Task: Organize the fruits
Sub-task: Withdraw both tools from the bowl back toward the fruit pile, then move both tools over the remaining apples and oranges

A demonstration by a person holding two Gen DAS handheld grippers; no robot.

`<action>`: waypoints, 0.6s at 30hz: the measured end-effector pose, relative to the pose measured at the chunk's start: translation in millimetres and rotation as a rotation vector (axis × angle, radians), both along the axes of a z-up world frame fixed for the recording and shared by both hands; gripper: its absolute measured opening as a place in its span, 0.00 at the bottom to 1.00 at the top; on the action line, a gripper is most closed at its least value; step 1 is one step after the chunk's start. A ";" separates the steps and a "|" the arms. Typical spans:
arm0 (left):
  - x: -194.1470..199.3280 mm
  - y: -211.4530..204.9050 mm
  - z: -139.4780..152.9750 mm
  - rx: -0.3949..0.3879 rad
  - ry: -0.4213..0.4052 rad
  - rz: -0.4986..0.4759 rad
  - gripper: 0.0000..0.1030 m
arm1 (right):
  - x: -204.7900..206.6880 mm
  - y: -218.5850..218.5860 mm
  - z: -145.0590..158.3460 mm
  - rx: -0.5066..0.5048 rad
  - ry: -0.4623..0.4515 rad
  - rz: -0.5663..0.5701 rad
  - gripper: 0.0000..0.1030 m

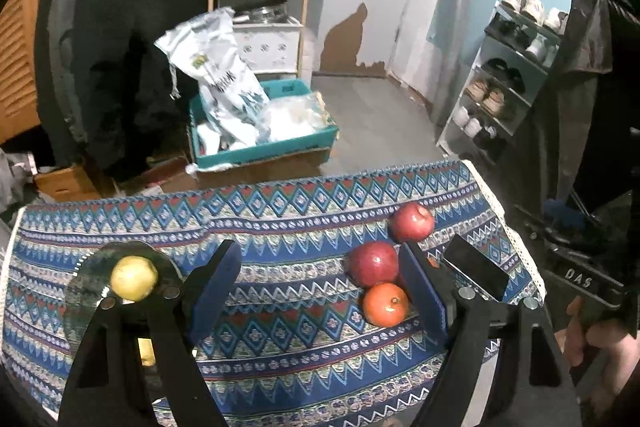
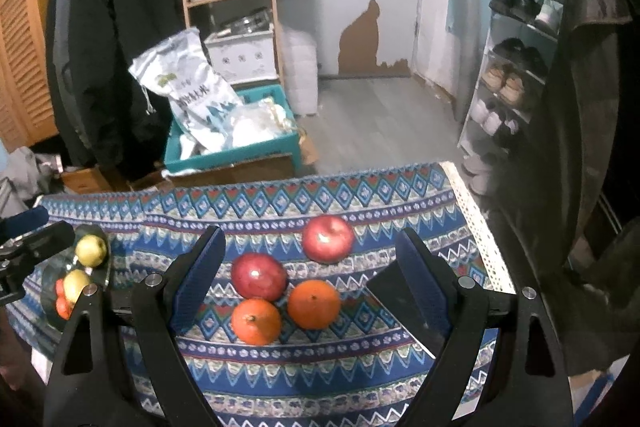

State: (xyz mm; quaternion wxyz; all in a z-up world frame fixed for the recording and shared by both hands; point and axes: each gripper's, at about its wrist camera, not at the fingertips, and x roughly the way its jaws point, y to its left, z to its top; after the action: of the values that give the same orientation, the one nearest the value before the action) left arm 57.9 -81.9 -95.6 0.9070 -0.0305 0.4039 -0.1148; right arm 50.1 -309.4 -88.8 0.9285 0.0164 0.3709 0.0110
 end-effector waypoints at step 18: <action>38.0 -27.1 -78.5 0.060 0.138 -0.006 0.80 | 45.3 -9.7 -104.7 0.020 0.277 0.003 0.85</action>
State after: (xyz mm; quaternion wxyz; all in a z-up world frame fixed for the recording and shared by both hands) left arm 95.9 -109.0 -174.1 0.8773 -0.0100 0.4687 -0.1029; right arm 95.4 -319.1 -193.6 0.8682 0.0263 0.4954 0.0137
